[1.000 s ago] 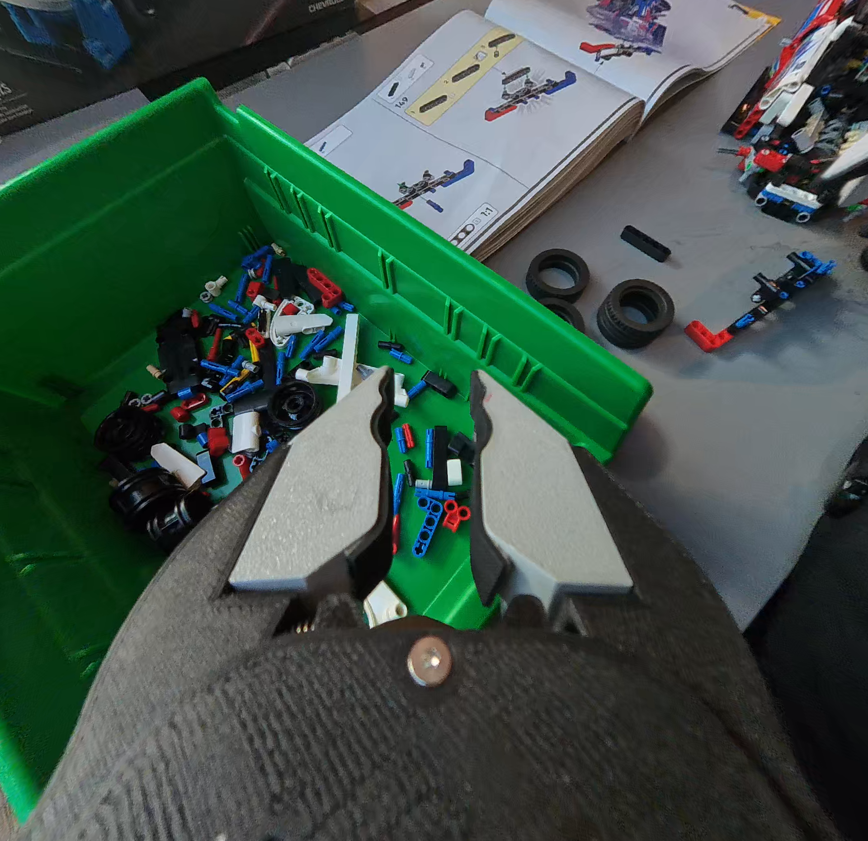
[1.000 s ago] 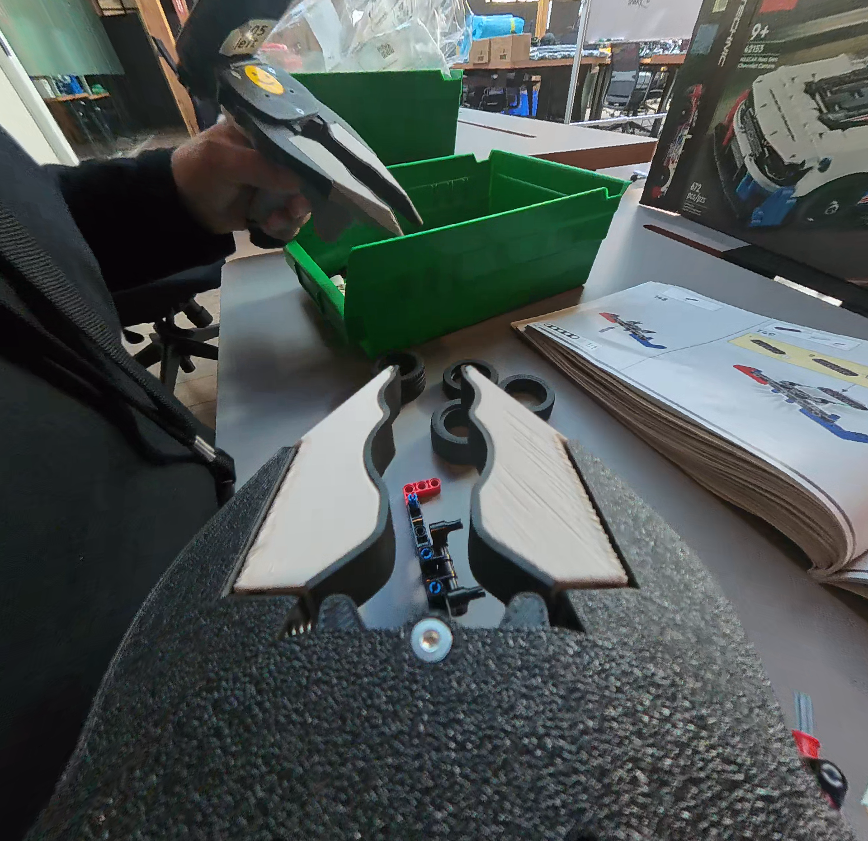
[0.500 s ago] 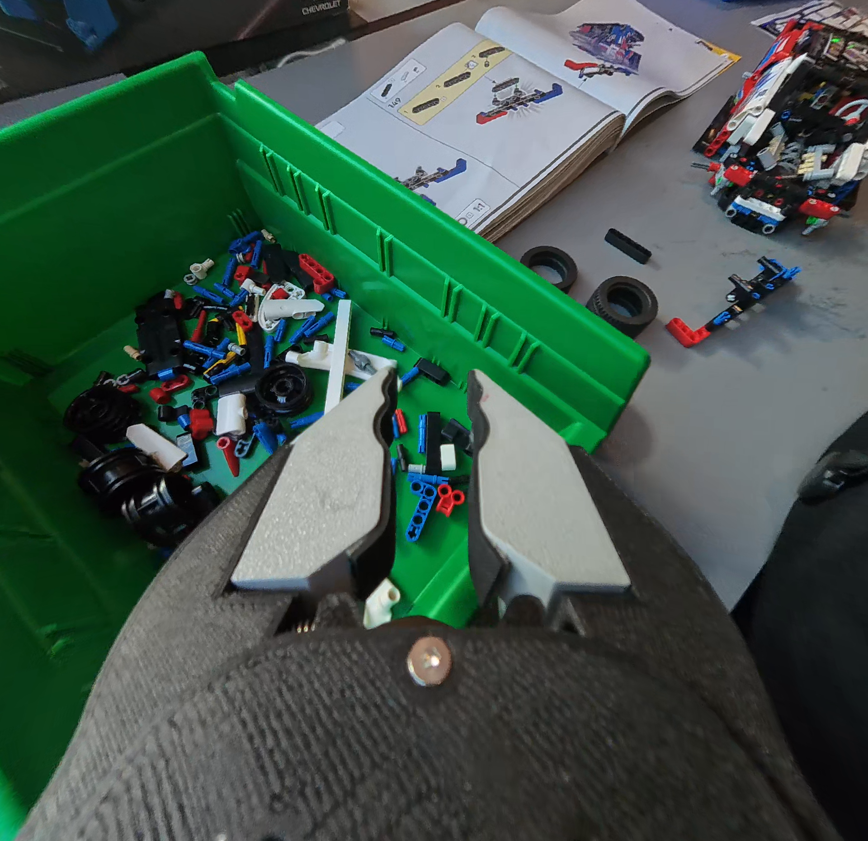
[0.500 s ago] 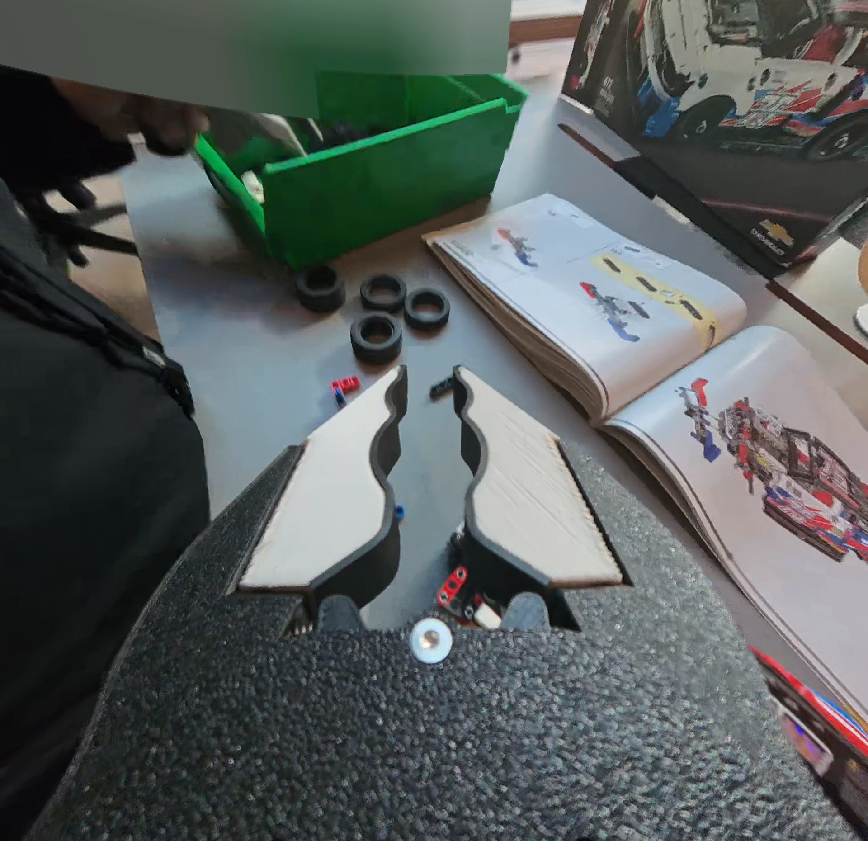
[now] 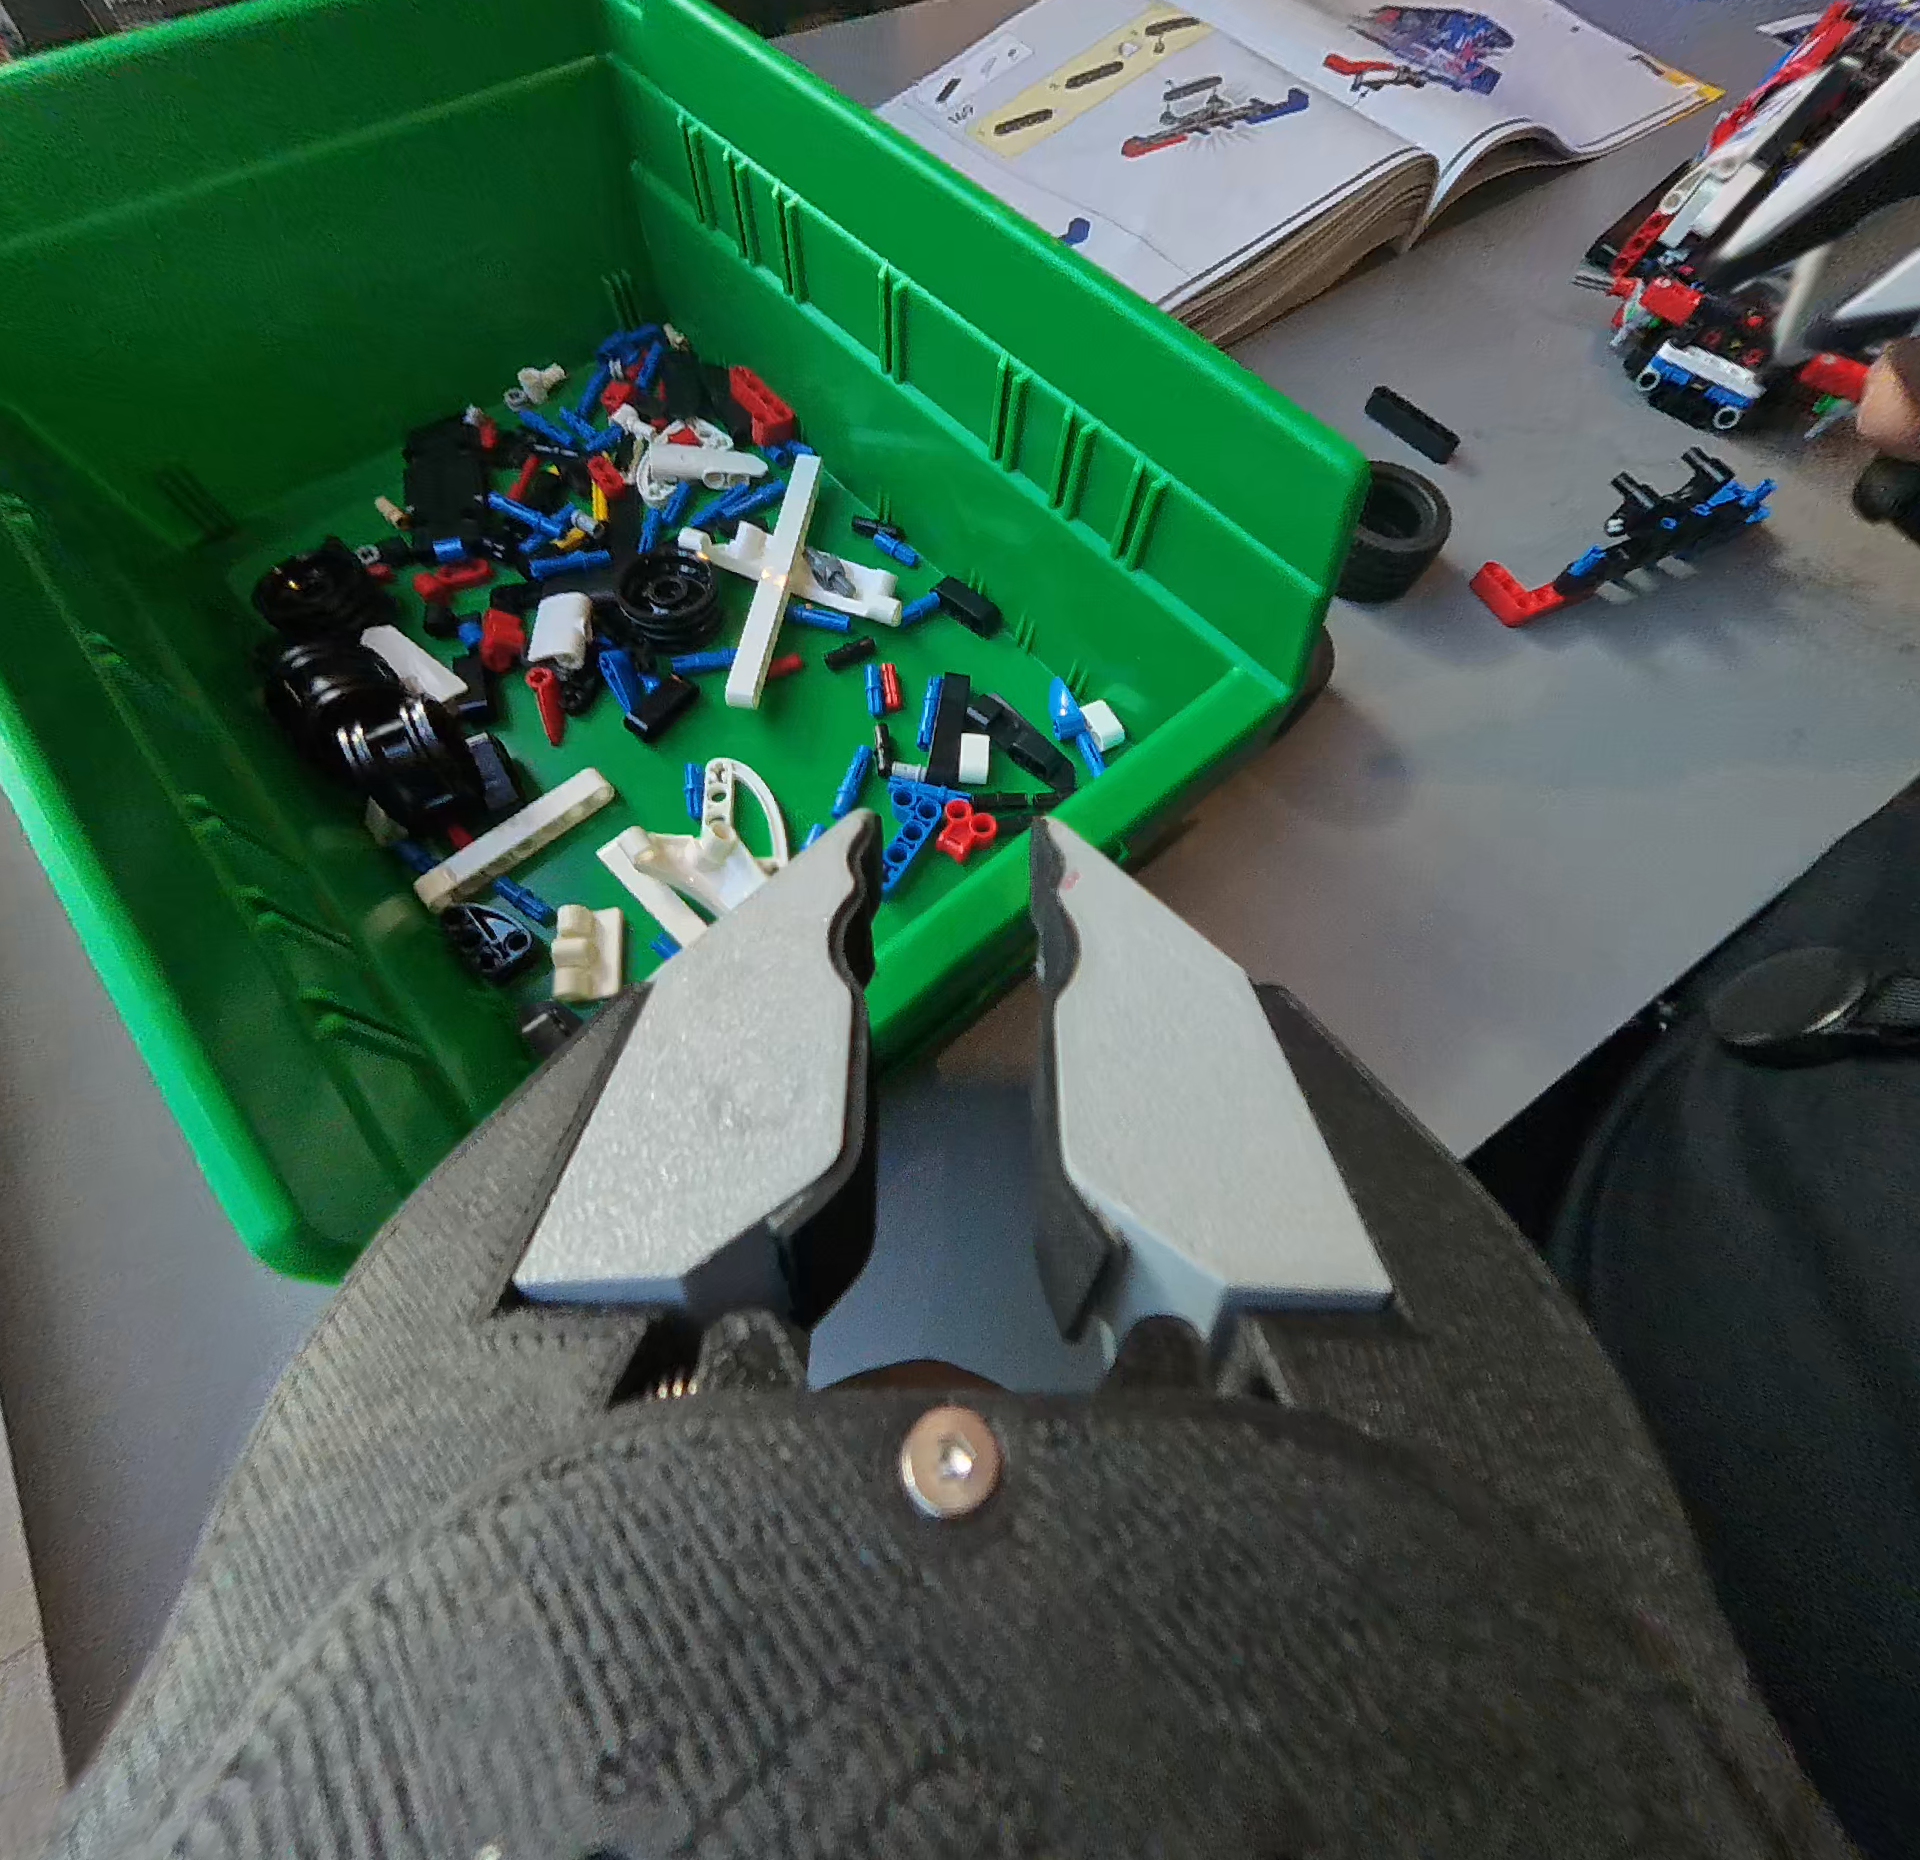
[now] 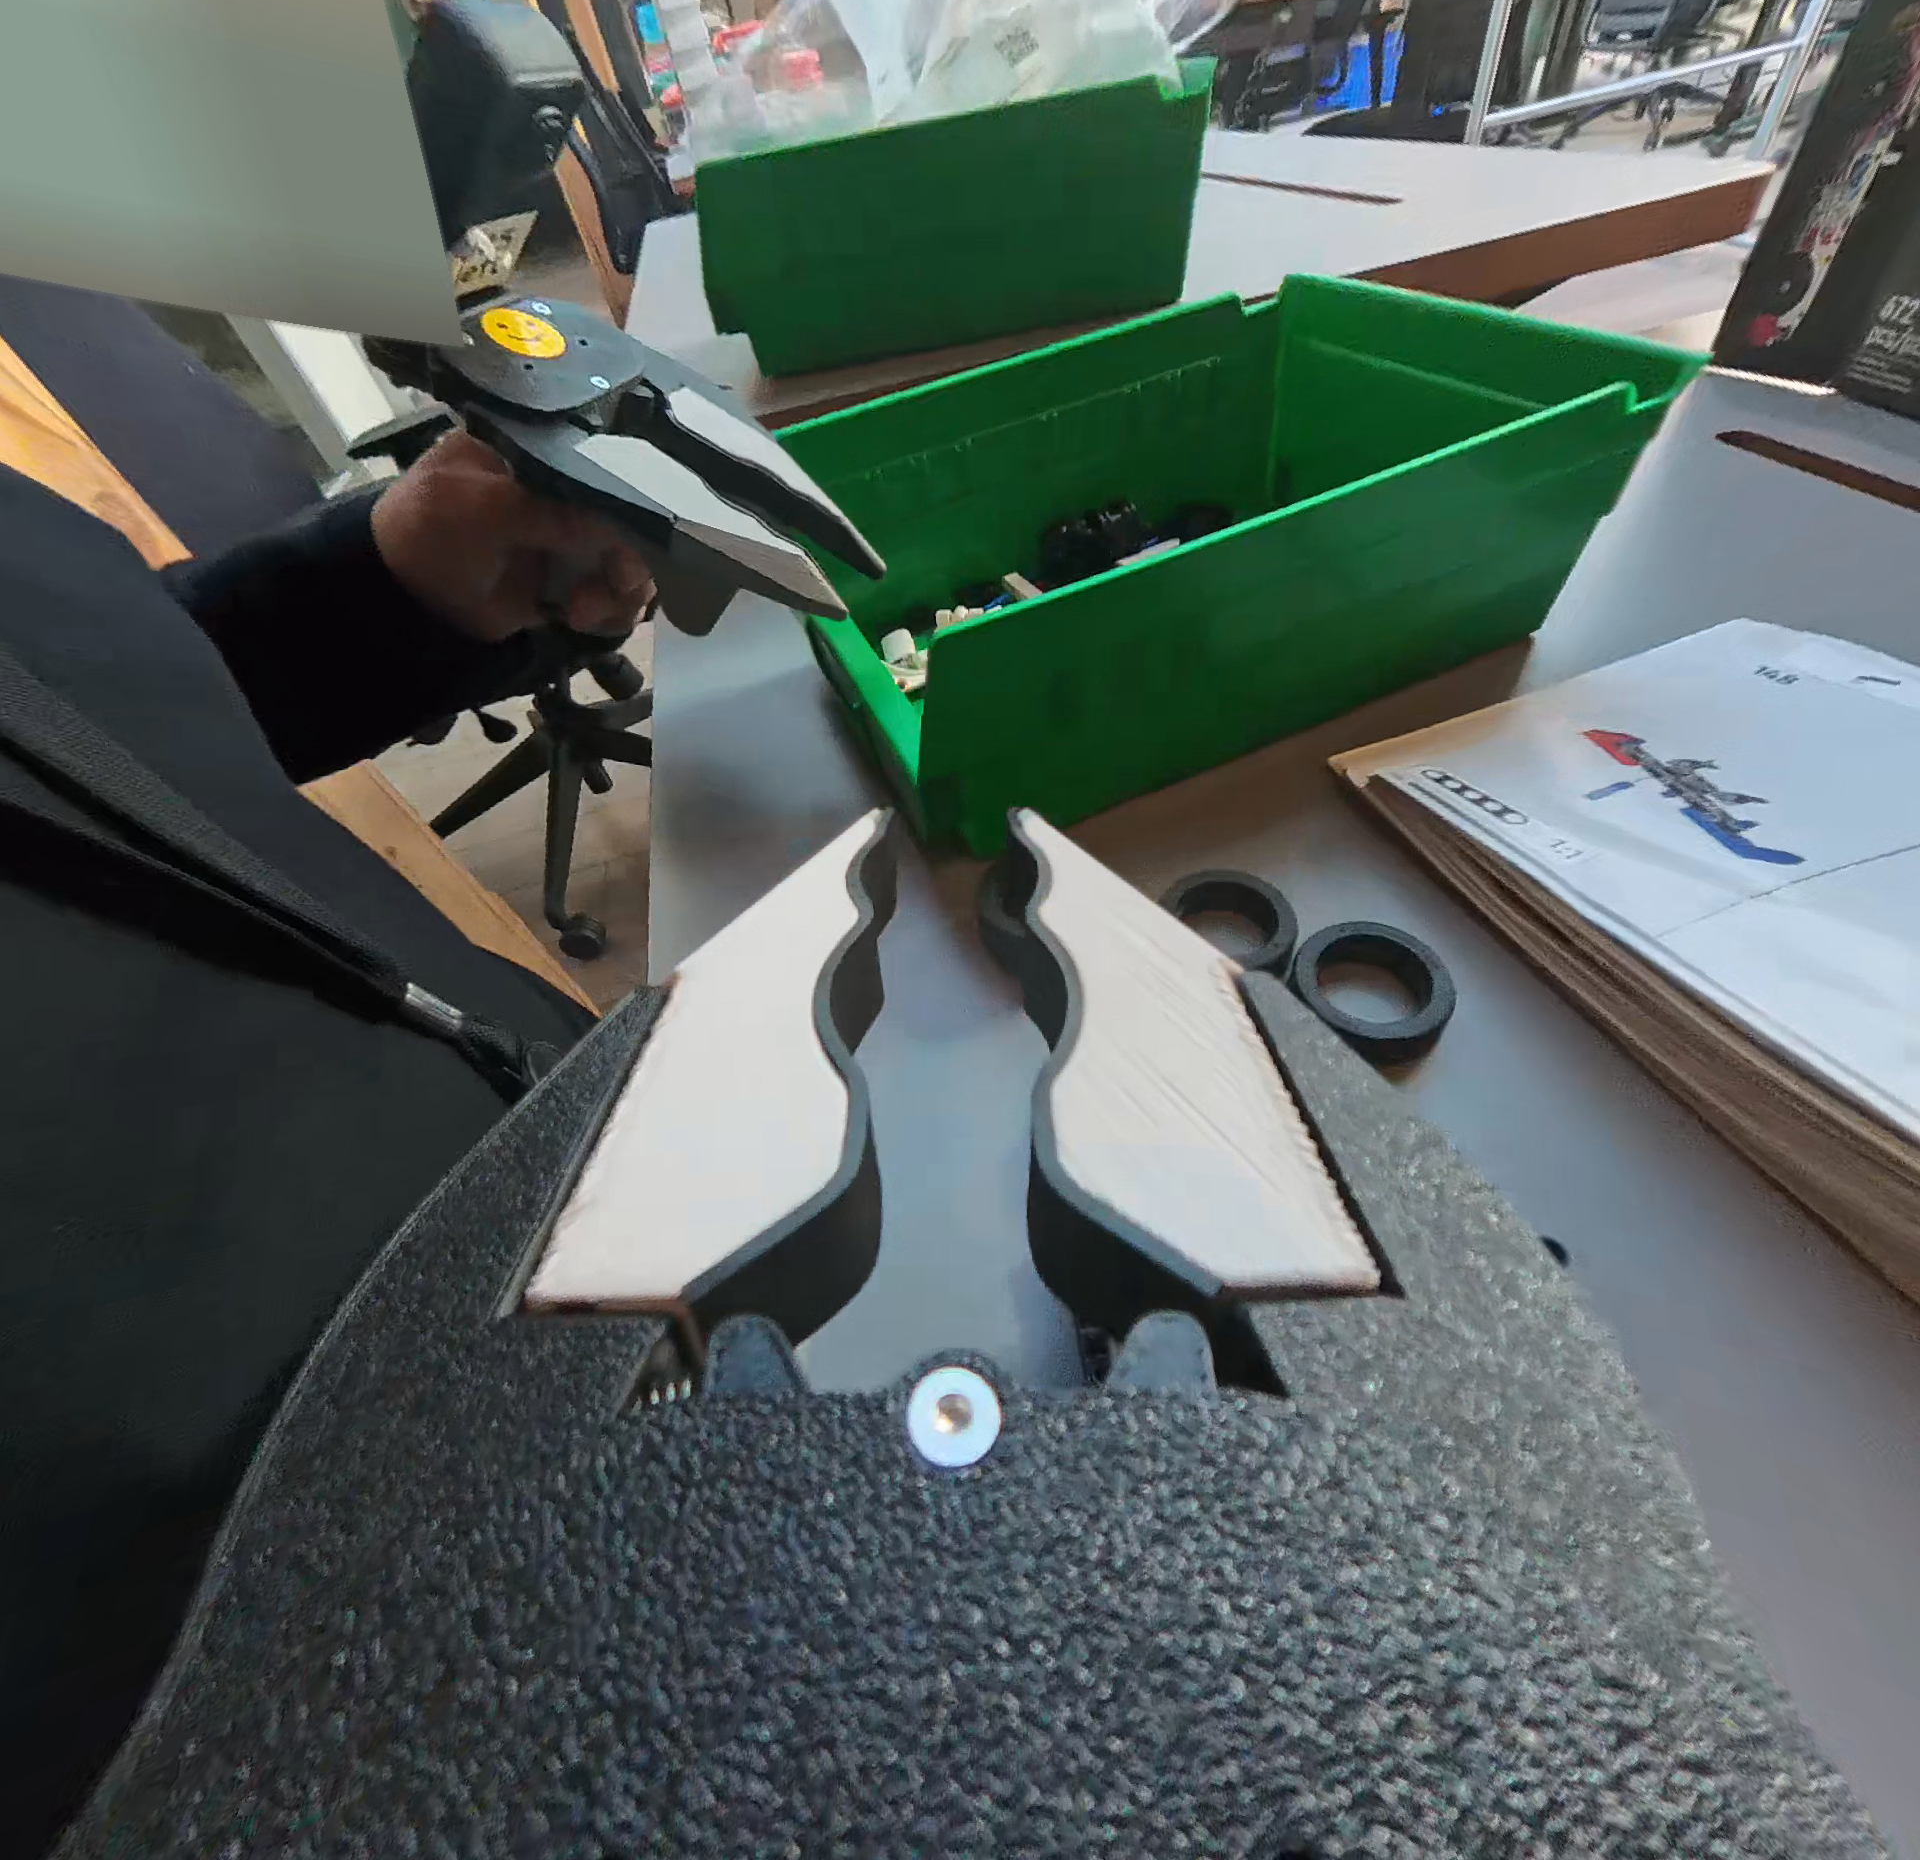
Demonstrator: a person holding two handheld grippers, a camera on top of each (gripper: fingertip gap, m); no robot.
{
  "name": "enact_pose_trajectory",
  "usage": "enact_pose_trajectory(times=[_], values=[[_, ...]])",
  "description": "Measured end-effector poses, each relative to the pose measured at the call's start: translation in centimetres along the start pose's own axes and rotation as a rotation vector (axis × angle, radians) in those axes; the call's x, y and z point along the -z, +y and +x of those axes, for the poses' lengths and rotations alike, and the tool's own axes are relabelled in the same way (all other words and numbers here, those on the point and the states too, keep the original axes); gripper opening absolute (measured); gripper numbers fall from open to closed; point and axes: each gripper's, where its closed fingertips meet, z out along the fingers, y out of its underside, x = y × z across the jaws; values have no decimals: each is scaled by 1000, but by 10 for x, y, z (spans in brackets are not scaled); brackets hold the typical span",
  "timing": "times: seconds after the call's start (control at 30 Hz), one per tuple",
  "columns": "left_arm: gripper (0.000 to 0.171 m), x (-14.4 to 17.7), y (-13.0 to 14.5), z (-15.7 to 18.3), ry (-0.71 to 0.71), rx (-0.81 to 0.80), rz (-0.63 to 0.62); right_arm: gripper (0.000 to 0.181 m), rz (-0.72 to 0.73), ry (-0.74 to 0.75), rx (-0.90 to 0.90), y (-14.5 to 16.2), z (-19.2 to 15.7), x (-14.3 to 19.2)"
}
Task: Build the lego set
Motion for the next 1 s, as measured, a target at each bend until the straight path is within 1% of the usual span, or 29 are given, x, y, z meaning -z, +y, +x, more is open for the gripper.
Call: enact_pose_trajectory(times=[0.13, 0.2, 0.27, 0.33, 0.37, 0.47, 0.5, 0.53, 0.57, 0.67, 0.7, 0.73, 0.77, 0.83, 0.87, 0.9, 0.93, 0.97, 1.0], values=[[24, -4, 1, 0, -26, 126, 57, 16, -23, 30, -40, 15, -3, -13], [25, -10, 0, -1, -34, 180, 64, 16, -51, 21, -45, 22, -6, -18], [26, -13, -8, -1, -39, 207, 95, 17, -60, 13, -25, 26, -9, -21], [26, -14, -17, -2, -50, 206, 109, 17, -74, 8, -12, 32, -8, -24], [26, -14, -20, -5, -69, 182, 93, 17, -82, -1, -16, 35, -9, -26], [25, -4, -31, -30, -188, 110, 43, 18, -62, -42, -37, 36, -14, -26], [25, 0, -39, -38, -203, 94, 31, 18, -55, -54, -42, 36, -15, -26], [25, 1, -46, -46, -208, 81, -8, 18, -53, -62, -46, 38, -16, -25], [30, 0, -49, -55, -212, 71, -84, 18, -52, -68, -46, 40, -17, -24], [43, -13, -52, -85, -228, -6, -371, 18, -30, -96, -51, 37, -19, -21], [40, -21, -51, -99, -248, -41, -466, 18, -23, -102, -48, 35, -19, -21], [39, -28, -53, -117, -305, -60, -541, 18, -18, -107, -45, 34, -20, -20], [41, -37, -53, -127, -320, -62, -623, 18, -15, -114, -40, 33, -21, -19], [40, -55, -43, -129, -247, -80, -819, 18, -9, -117, -28, 31, -23, -17], [37, -59, -32, -137, -259, -124, -939, 18, -4, -114, -23, 30, -24, -16], [28, -60, -20, -145, -265, -182, -1064, 18, 3, -112, -23, 29, -25, -15], [21, -61, -7, -146, -230, -222, -1178, 18, 11, -112, -26, 29, -25, -13], [6, -61, 2, -144, -195, -253, -1276, 18, 16, -111, -31, 29, -26, -12], [2, -73, 2, -135, -115, -275, -1264, 18, 15, -107, -37, 30, -25, -12]])
